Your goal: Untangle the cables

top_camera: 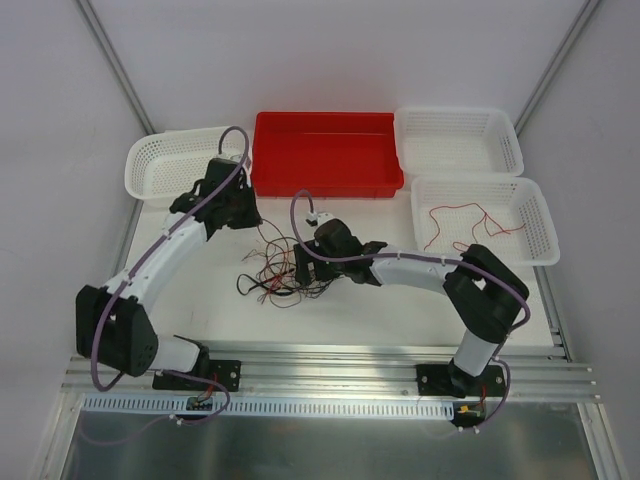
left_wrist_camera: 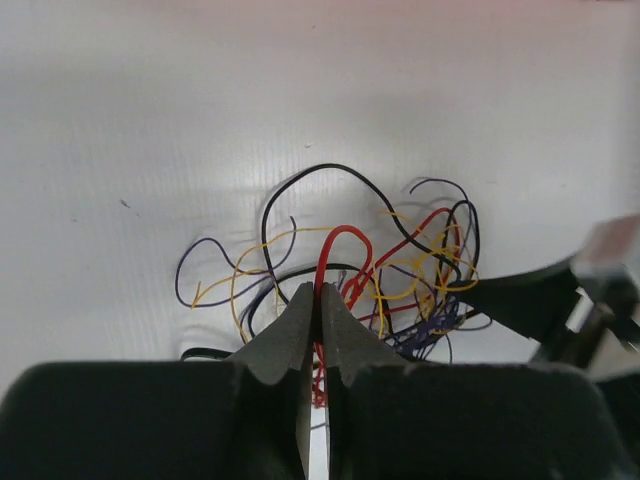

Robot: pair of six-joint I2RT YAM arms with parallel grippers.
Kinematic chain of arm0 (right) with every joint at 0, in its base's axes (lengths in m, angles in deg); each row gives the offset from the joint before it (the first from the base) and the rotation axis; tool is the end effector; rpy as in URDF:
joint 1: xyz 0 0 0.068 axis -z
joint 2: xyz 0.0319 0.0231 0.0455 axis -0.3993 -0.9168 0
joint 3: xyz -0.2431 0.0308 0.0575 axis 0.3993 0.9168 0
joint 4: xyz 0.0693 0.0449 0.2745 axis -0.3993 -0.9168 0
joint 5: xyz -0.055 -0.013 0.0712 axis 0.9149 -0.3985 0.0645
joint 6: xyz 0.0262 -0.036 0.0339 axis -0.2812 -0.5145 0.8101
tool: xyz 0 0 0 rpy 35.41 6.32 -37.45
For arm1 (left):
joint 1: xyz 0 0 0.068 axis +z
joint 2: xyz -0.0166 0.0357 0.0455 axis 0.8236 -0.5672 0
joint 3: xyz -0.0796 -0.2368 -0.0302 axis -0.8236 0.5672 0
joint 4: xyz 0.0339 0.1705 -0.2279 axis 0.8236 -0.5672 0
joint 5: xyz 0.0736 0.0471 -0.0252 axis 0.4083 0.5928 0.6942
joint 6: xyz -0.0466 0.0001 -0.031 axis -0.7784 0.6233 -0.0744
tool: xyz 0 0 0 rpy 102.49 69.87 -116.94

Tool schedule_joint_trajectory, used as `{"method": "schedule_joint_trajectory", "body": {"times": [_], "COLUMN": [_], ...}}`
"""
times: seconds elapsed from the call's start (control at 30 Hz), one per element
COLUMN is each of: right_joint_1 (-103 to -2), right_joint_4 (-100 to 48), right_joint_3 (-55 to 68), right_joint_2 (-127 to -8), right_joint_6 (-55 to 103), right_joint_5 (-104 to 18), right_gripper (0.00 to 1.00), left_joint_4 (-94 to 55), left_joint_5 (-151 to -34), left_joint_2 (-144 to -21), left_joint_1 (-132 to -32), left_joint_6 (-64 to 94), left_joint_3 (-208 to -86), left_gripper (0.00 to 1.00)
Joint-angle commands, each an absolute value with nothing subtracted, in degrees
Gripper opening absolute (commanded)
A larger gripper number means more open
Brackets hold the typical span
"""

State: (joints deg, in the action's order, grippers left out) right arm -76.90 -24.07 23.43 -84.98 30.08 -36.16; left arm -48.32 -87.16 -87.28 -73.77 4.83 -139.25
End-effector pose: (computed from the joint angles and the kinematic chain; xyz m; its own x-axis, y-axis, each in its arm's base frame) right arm 0.2328 0.3136 0.1524 -0.5449 -0.3572 -0.7586 -0.7017 0.6896 0.1793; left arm 0.3216 -0.1087 0.2614 -0.7241 -0.1433 -0.6746 0.0946 0.9483 -0.3030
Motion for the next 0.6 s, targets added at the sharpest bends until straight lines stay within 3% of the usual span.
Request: {"method": "schedule_joint_trajectory", "body": {"times": [0.0,0.07,0.3,0.57], "right_joint_1": [-76.80,-76.71,-74.52,-68.98], "right_joint_4": [-24.44,-24.97,-26.91,-28.22], "right_joint_3": [22.25,23.30,27.78,34.20], "right_joint_2": [-87.25,-87.43,-87.08,-81.46], "right_joint_6": [34.09,34.35,37.07,37.43], "right_joint_5": [-30.38,-28.98,-26.94,-26.86], "right_gripper": [0.85,0.82,0.52,0.45], "left_joint_4": [-51.37,-53.21,-60.42,-66.32], "left_joint_5": [-88.73,-86.89,-80.82,-66.50], "left_joint_2": [-80.13,-76.70,-69.05,-65.26], "left_joint_1": [-73.99,-73.99,-73.90,-73.81], "left_joint_6": [5.98,6.33,7.30,10.55], "left_joint_3": [-140.87,-142.54,-156.05,-173.46], "left_gripper": [0.00,0.00,0.00,0.00]}}
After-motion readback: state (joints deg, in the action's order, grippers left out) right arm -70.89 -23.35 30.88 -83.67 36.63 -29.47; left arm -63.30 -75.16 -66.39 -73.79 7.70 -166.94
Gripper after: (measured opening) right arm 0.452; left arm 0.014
